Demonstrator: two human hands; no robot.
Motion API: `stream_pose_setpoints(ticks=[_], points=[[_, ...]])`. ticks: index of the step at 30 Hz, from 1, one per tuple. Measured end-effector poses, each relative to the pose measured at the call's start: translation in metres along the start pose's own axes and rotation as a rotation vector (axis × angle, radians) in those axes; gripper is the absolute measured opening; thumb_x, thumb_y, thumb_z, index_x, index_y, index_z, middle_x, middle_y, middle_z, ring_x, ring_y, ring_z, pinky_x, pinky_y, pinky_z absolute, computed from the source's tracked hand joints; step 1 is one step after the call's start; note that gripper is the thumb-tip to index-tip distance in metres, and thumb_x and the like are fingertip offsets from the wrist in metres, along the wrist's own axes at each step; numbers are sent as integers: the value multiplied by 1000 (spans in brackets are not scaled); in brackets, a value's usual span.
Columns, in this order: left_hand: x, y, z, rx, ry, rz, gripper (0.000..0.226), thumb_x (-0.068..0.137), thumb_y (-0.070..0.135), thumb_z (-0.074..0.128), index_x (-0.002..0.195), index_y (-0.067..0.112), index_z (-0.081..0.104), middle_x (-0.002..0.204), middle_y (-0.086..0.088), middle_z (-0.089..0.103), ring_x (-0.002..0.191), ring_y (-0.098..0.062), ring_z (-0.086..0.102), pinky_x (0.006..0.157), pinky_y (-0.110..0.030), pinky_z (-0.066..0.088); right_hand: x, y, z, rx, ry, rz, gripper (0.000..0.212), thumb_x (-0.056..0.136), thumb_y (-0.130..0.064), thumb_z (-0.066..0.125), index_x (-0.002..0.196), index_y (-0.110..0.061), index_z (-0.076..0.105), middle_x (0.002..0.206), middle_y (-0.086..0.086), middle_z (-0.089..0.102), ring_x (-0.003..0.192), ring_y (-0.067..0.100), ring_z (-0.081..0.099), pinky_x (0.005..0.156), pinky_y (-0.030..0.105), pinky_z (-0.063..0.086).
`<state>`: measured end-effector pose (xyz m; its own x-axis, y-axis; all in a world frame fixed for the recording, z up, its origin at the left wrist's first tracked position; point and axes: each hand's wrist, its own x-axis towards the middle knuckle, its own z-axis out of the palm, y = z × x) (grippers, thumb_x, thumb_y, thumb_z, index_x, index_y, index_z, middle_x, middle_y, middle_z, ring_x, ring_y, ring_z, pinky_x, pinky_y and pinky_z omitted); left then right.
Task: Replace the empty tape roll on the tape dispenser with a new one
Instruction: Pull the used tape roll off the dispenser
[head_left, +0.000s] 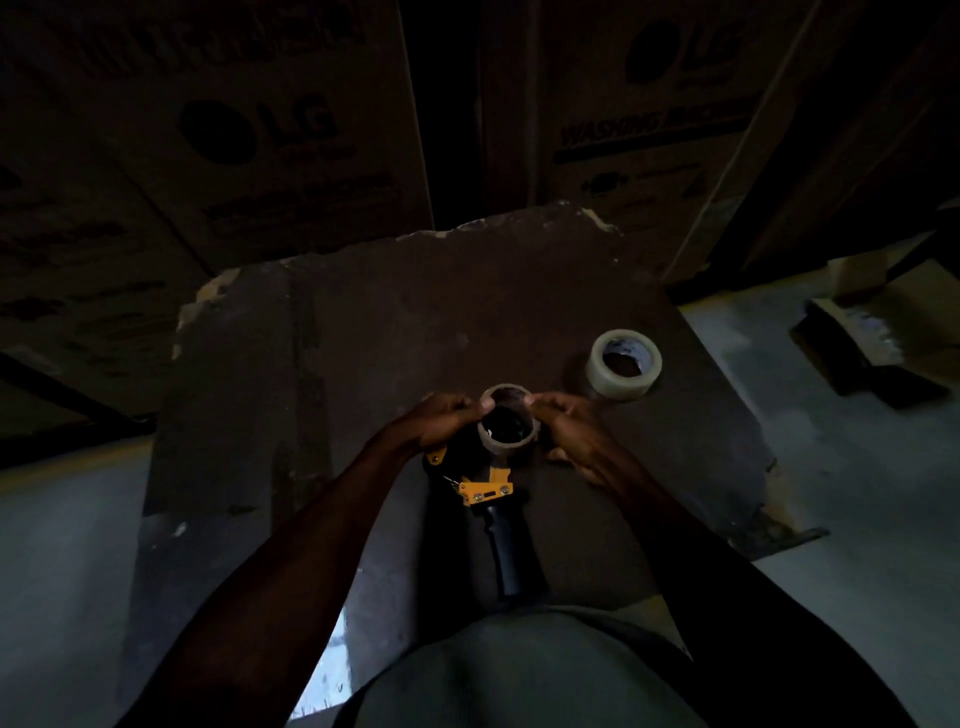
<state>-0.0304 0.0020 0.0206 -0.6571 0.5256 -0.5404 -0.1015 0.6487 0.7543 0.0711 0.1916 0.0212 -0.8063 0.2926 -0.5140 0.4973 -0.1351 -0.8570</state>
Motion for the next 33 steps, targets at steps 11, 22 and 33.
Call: stream_pose_setpoints(ticks=[11,22,33], points=[[-29,29,18,-186,252,194,42,84,53,62,88,13,75,80,0,76,74,-8,70,68,-29,53,-22,-12,-6,-152,-37,-430,20,92,-14,65,106,-27,68,105,-2,71,93,-1,68,82,16,53],[-48,45,46,-279,284,198,32,87,46,64,72,19,73,69,1,72,64,-7,66,64,-29,52,-41,10,-25,-585,90,-556,108,56,-65,82,146,-27,37,151,-10,33,132,-17,27,105,3,24],[-62,51,101,-302,265,215,22,91,34,60,98,16,72,90,-3,72,80,-13,67,78,-32,54,-75,34,-62,-591,188,-556,103,58,-54,87,144,-21,41,143,-8,44,129,1,44,109,20,36]])
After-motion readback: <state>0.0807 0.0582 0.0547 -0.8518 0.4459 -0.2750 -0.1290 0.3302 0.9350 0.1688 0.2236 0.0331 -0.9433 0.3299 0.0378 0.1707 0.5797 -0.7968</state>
